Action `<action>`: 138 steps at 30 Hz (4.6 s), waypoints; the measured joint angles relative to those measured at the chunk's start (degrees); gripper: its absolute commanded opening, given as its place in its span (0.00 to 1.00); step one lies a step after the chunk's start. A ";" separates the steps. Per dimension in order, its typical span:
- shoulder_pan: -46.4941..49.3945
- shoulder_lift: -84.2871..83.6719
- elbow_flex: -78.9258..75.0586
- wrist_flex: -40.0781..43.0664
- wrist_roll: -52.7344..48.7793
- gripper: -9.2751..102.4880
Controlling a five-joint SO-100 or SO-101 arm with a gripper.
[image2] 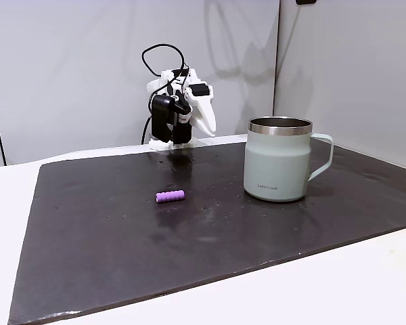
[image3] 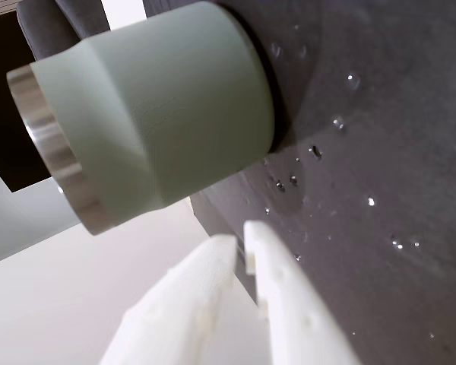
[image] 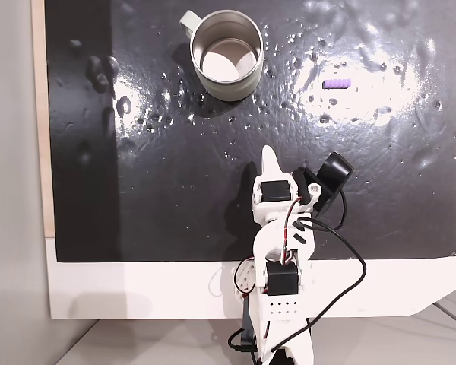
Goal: Grasp a pengrip and put it in the cup.
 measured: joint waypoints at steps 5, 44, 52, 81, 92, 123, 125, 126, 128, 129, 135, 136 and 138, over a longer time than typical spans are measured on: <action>-1.05 0.00 0.00 0.00 -0.18 0.08; 7.65 -58.54 -80.60 37.79 -5.45 0.29; 13.97 -79.80 -105.03 51.50 -7.82 0.30; 21.53 -142.56 -146.07 56.78 -17.40 0.30; 19.16 -150.91 -146.07 54.14 -17.05 0.29; 22.94 -153.98 -151.61 57.30 -15.64 0.08; 22.85 -150.21 -151.61 57.57 -14.85 0.08; 22.68 -147.57 -151.61 57.66 -14.68 0.08; 21.97 -141.86 -151.61 57.83 -14.33 0.08; 21.62 -138.78 -151.61 57.83 -14.15 0.08; 17.75 -120.41 -146.69 57.92 -13.89 0.08; 17.23 -117.77 -145.90 57.92 -13.89 0.08; 16.35 -112.94 -144.32 58.01 -13.89 0.08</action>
